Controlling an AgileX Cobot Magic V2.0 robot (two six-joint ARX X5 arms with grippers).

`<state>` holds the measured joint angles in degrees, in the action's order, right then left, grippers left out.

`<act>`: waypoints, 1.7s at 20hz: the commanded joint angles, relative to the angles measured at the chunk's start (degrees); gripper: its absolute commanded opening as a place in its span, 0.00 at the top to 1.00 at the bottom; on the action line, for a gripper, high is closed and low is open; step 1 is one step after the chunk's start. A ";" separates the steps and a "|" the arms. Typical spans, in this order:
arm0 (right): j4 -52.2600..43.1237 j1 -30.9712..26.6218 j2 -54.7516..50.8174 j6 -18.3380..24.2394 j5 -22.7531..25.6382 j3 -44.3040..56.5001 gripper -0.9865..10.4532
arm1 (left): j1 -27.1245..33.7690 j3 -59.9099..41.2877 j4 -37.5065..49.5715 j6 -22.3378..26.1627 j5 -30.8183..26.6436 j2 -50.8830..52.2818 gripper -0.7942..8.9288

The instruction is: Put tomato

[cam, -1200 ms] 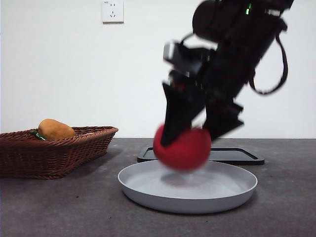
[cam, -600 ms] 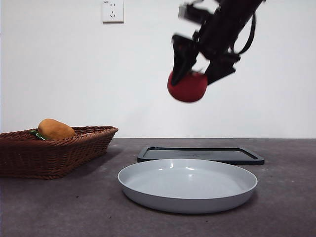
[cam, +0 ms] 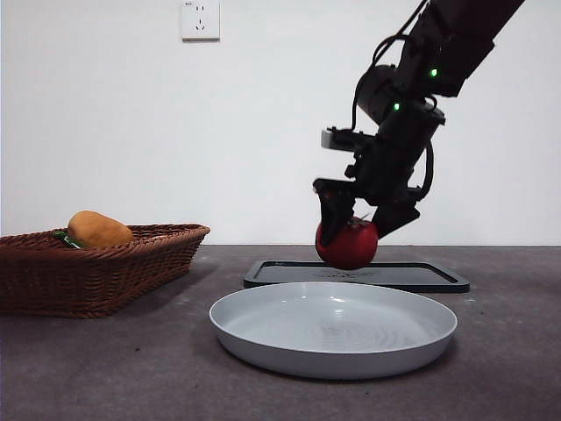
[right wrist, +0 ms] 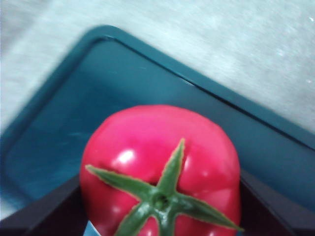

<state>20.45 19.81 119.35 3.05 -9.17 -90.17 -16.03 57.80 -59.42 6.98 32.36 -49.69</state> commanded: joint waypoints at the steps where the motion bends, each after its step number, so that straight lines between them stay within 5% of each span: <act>1: -0.70 0.02 2.19 0.42 0.20 -1.46 0.74 | -0.22 1.07 0.26 0.90 0.28 -0.31 0.41; 5: 0.17 0.04 2.95 0.42 0.15 -1.44 0.72 | -0.22 1.07 0.26 0.90 0.28 -0.31 0.41; 12: 3.30 0.35 1.20 -0.09 -0.39 -1.44 0.43 | -0.22 1.07 0.26 0.90 0.28 -0.31 0.41; 19: 9.18 0.33 -9.57 -0.94 0.17 -1.44 0.43 | -0.22 1.07 0.26 0.92 0.28 -0.31 0.41; 27: 30.36 0.37 -32.61 -1.09 -0.48 -1.18 0.43 | -0.22 1.07 0.28 0.92 0.28 -0.31 0.41; 34: 37.00 0.37 -50.62 -1.11 -4.57 6.19 0.43 | -0.22 1.07 0.70 0.92 0.28 -0.31 0.41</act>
<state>57.23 19.84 68.42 2.55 -13.47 -83.70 -16.03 57.80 -59.31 6.98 32.36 -49.69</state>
